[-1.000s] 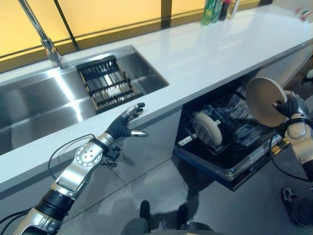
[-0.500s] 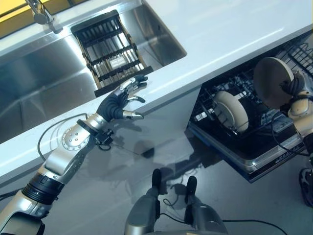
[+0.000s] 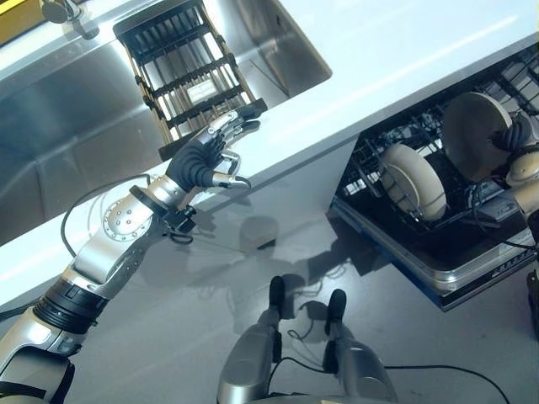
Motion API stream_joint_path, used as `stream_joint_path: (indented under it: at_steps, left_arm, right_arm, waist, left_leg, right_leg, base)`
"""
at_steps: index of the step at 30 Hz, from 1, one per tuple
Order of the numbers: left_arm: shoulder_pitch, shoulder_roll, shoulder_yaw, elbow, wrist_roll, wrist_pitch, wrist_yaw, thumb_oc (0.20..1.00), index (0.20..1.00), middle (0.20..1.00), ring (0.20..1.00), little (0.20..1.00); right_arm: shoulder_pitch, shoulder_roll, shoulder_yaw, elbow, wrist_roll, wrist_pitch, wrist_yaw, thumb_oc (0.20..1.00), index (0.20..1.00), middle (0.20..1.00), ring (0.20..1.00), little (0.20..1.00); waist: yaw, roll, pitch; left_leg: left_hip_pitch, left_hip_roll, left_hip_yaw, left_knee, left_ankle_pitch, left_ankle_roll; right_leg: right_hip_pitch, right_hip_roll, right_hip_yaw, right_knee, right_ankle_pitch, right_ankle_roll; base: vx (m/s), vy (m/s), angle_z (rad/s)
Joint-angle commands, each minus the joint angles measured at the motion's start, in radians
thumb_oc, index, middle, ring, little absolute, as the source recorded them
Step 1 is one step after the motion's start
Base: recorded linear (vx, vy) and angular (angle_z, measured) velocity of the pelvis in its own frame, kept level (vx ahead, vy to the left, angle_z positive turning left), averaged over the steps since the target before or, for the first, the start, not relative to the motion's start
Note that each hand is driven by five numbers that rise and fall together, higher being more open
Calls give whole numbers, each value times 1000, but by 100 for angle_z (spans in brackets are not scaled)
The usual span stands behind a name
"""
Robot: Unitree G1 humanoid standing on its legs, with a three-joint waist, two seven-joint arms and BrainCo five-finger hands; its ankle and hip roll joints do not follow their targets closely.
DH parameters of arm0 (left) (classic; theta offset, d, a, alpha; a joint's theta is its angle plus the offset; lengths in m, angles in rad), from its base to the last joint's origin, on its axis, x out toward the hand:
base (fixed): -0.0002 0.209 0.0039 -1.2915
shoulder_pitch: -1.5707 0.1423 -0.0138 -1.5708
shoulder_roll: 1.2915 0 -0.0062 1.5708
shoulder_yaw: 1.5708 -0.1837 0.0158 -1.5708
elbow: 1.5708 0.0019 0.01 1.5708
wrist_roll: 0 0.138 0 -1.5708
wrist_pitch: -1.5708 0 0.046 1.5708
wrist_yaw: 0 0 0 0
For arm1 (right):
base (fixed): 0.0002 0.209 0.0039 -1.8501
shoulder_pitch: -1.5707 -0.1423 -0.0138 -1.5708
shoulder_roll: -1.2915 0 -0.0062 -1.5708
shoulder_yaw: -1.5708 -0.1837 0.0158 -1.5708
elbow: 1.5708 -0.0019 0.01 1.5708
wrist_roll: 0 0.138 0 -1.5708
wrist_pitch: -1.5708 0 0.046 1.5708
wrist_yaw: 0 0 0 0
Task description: Pick up plates and place into dishwasher.
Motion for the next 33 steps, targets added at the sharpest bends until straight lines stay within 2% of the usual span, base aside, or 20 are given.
stream_joint_path:
  at_steps: [1,10,11,12,20,26,33]
  left_arm:
    - [-11,40,-51,-19,-20,-7,-12,1000,1000,1000,1000,1000]
    - [-50,43,-51,0,-36,17,-22,1000,1000,1000,1000,1000]
    - [-47,45,-48,-3,-38,19,-19,1000,1000,1000,1000,1000]
    - [-39,45,-43,-4,-39,18,-20,1000,1000,1000,1000,1000]
    - [-7,34,-29,5,-17,18,-21,1000,1000,1000,1000,1000]
    - [26,23,-16,-3,-33,28,-30,1000,1000,1000,1000,1000]
    - [55,18,-23,-18,-35,29,-35,1000,1000,1000,1000,1000]
  right_arm:
    - [-139,-55,87,-16,69,-46,48,200,200,200,200,200]
    - [-154,-32,62,8,202,-101,123,200,200,200,200,200]
    - [-149,-32,57,4,215,-109,107,476,476,476,476,476]
    - [-143,-33,48,-5,231,-106,99,1000,1000,1000,1000,1000]
    - [-82,-20,-69,-77,349,-187,-22,1000,1000,1000,1000,1000]
    - [-10,-21,-169,-127,353,-185,-111,1000,1000,1000,1000,1000]
    - [57,-58,-241,-102,343,-135,-192,1000,1000,1000,1000,1000]
  waist:
    - [12,-15,33]
    - [15,-12,37]
    - [15,-12,38]
    - [15,-13,37]
    - [4,-18,18]
    - [-9,-29,-13]
    - [-18,-44,-48]
  left_leg:
    - [-22,-36,27,2,-88,-12]
    - [-29,-36,29,3,-84,-15]
    - [-29,-35,29,3,-84,-15]
    - [-28,-35,28,4,-85,-15]
    - [-4,-32,34,7,-97,-15]
    - [24,-26,48,9,-112,-16]
    - [54,-21,67,14,-125,-14]
  right_leg:
    - [-67,-55,-6,46,-40,75]
    - [-80,-58,-13,52,-38,75]
    - [-80,-57,-14,53,-38,75]
    - [-80,-57,-14,54,-39,75]
    - [-64,-54,-14,57,-43,73]
    - [-42,-53,-6,57,-47,74]
    - [-15,-53,11,55,-49,78]
  base:
    - [-34,-14,-1]
    - [-5,-7,0]
    - [0,0,0]
    - [0,0,0]
    - [18,14,0]
    - [51,42,0]
    - [52,43,-5]
